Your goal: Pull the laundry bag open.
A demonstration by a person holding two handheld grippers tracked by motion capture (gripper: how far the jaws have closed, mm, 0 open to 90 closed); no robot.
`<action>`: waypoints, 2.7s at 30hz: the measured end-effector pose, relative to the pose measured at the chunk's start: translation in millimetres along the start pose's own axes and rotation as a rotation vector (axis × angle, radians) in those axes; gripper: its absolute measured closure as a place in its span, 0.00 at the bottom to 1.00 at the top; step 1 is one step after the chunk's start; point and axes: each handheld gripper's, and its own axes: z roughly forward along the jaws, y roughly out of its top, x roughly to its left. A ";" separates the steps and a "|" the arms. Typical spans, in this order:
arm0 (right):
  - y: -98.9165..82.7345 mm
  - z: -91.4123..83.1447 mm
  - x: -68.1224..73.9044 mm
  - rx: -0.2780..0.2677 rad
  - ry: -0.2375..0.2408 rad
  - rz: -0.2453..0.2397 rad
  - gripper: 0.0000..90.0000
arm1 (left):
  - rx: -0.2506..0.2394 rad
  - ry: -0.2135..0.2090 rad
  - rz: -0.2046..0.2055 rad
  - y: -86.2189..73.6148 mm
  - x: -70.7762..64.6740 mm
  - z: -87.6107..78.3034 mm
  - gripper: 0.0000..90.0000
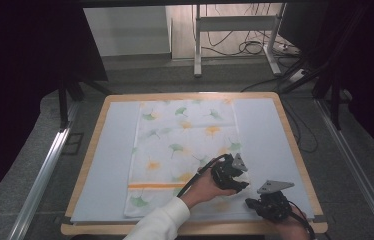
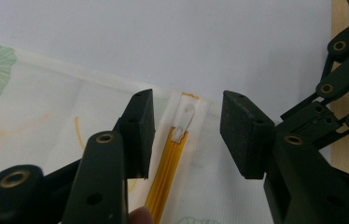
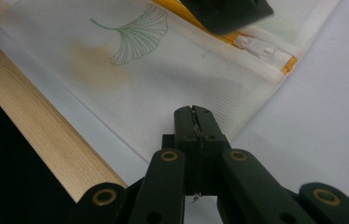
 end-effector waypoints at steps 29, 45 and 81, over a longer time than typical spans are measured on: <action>1.0 0.8 -2.2 0.002 0.010 0.001 0.99 | 0.069 0.016 0.044 3.3 2.0 26.2 0.93; 1.8 1.8 -3.9 0.003 0.014 0.001 0.99 | 0.077 0.019 0.023 2.5 2.6 22.6 1.00; 24.1 16.3 -31.6 -0.021 -0.046 0.145 0.99 | 0.063 0.035 0.010 -1.3 2.6 22.4 1.00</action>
